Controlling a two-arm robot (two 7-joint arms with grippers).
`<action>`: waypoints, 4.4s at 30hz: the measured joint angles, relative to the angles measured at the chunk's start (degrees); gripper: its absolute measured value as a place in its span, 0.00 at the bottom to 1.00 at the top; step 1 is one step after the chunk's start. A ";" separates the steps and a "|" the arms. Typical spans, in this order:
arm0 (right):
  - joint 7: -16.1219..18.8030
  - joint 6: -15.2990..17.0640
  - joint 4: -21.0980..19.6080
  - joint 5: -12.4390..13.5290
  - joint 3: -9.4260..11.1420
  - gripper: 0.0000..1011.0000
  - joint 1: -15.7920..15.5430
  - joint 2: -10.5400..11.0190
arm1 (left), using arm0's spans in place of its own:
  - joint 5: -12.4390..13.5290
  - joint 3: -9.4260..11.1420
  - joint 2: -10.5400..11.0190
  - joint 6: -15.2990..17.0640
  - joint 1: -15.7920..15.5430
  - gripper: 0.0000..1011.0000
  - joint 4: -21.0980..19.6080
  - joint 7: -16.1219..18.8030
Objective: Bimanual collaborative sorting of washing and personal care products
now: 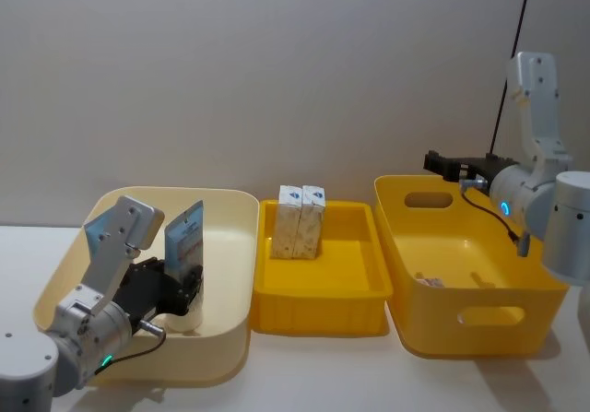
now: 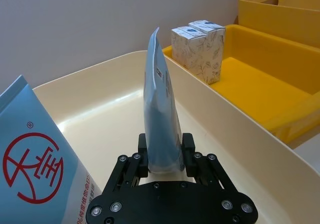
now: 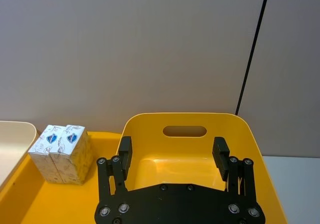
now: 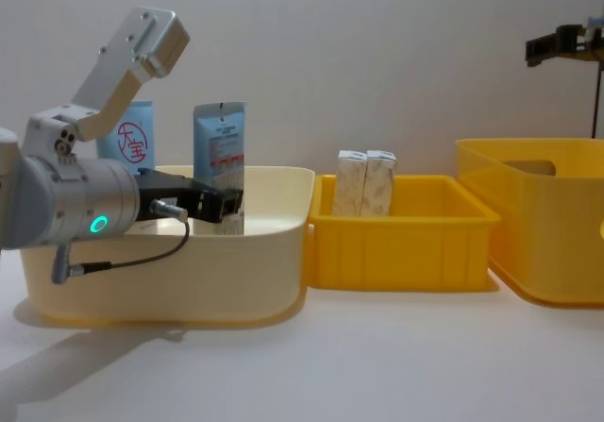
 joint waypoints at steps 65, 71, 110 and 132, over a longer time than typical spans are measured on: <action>0.00 0.00 0.00 0.00 0.00 0.99 0.00 0.00 | 0.07 0.00 0.00 0.08 -0.09 0.31 0.12 -0.01; 0.00 0.00 0.00 0.00 0.00 0.99 0.00 0.00 | 0.07 0.00 0.00 0.08 -0.09 0.32 0.12 -0.01; 0.00 0.00 0.00 0.00 0.00 0.99 0.00 0.00 | 0.77 0.55 0.27 -1.19 -3.54 0.31 1.58 -3.29; 0.09 -0.11 0.15 -0.07 -0.11 0.99 0.14 0.06 | -1.26 -1.81 -0.56 -5.57 -9.73 0.32 -1.62 -8.35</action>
